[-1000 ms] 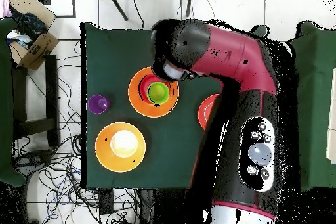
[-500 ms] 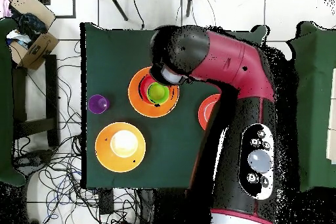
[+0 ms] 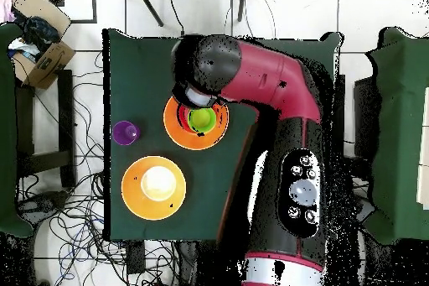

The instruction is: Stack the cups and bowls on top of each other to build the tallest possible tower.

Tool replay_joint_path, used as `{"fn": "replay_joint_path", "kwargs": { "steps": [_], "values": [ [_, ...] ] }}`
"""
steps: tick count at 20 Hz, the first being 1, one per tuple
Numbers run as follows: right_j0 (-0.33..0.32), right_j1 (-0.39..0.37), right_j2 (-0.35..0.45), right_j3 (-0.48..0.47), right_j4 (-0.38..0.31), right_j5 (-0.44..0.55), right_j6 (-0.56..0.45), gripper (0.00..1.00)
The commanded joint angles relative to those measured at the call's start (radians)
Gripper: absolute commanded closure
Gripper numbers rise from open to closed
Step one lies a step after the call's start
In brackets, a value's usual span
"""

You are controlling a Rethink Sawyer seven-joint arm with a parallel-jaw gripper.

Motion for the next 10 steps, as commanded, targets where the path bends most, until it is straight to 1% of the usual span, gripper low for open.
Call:
{"fn": "replay_joint_path", "kwargs": {
  "steps": [1, 5, 10],
  "values": [
    [0.071, 0.104, 0.053, 0.052, 0.020, -0.066, 0.234, 0.00],
    [0.120, 0.110, 0.029, 0.038, 0.054, -0.050, 0.307, 0.00],
    [0.172, 0.076, 0.004, 0.059, 0.083, -0.018, 0.363, 0.00]
  ]
}}
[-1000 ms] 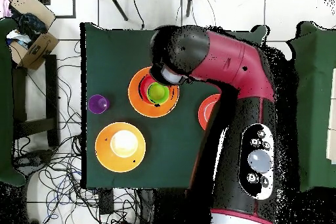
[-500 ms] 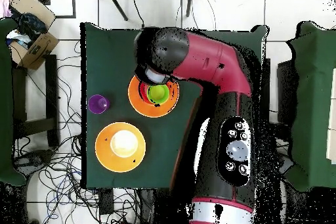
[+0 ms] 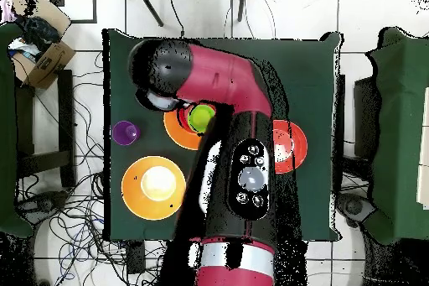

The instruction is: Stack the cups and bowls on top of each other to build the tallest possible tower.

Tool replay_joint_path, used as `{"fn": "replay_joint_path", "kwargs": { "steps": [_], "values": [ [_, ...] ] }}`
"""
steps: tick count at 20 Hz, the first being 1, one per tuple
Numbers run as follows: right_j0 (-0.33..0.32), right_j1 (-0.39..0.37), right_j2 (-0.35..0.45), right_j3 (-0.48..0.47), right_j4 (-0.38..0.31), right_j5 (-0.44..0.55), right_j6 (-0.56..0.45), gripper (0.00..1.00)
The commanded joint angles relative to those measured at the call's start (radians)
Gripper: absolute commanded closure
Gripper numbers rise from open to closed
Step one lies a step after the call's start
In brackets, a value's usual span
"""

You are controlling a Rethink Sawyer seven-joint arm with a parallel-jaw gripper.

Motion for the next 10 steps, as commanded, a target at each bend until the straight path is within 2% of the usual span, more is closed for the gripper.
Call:
{"fn": "replay_joint_path", "kwargs": {
  "steps": [1, 6, 10],
  "values": [
    [0.065, 0.031, 0.023, 0.061, 0.037, -0.019, 0.276, 0.00],
    [0.084, 0.026, 0.023, 0.091, 0.049, -0.059, 0.284, 0.00],
    [0.096, 0.063, 0.006, 0.085, 0.033, -0.119, 0.306, 0.00]
  ]
}}
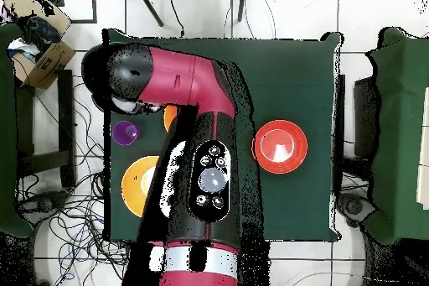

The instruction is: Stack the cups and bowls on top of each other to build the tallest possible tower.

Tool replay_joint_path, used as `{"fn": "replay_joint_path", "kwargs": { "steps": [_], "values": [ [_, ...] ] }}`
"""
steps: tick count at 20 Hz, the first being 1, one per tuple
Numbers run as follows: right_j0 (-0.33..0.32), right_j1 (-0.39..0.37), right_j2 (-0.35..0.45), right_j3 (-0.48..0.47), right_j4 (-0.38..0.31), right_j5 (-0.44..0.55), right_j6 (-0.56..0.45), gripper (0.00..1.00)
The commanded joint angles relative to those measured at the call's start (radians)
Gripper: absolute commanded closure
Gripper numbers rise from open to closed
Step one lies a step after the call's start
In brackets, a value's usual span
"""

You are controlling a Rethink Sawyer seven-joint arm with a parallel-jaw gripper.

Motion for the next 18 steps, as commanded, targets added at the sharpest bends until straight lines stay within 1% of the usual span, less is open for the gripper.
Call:
{"fn": "replay_joint_path", "kwargs": {
  "steps": [1, 6, 11, 14, 16, 18],
  "values": [
    [0.015, 0.078, 0.011, 0.072, -0.024, -0.126, 0.189, 0.00],
    [0.036, 0.167, -0.030, 0.017, -0.038, -0.169, 0.242, 0.00],
    [0.078, 0.233, -0.072, -0.002, -0.022, -0.218, 0.293, 0.00],
    [0.082, 0.272, -0.087, -0.030, -0.013, -0.229, 0.294, 0.00],
    [0.083, 0.294, -0.081, -0.032, -0.004, -0.248, 0.285, 0.00],
    [0.078, 0.302, -0.066, -0.036, 0.006, -0.237, 0.268, 0.00]
  ]
}}
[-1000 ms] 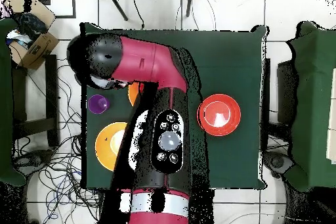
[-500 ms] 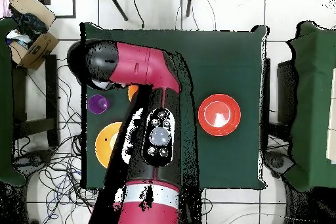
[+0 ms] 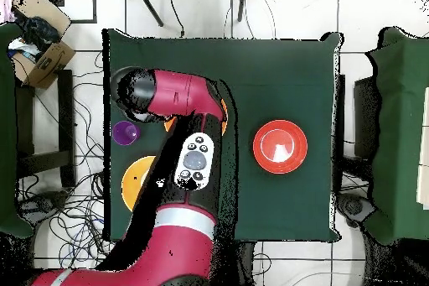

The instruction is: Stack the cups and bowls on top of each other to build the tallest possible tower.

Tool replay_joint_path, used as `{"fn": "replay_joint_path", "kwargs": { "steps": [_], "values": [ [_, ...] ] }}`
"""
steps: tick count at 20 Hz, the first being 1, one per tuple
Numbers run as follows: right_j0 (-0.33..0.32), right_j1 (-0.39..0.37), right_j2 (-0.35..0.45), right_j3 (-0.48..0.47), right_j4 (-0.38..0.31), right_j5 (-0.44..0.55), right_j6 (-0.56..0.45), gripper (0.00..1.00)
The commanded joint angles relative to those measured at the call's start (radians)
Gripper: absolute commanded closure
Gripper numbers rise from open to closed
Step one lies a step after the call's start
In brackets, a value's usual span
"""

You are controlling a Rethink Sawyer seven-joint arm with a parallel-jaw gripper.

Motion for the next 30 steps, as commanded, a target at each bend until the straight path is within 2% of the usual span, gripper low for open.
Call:
{"fn": "replay_joint_path", "kwargs": {
  "steps": [1, 6, 12, 22, 30],
  "values": [
    [0.007, 0.094, 0.056, -0.024, 0.017, -0.054, 0.188, 0.00],
    [-0.023, 0.054, 0.156, 0.046, 0.098, -0.057, 0.137, 0.00],
    [-0.034, 0.050, 0.183, 0.048, 0.133, -0.039, 0.100, 0.00],
    [-0.033, 0.037, 0.185, 0.063, 0.146, -0.030, 0.073, 0.00],
    [-0.003, 0.068, 0.147, 0.050, 0.118, -0.043, 0.102, 0.00]
  ]
}}
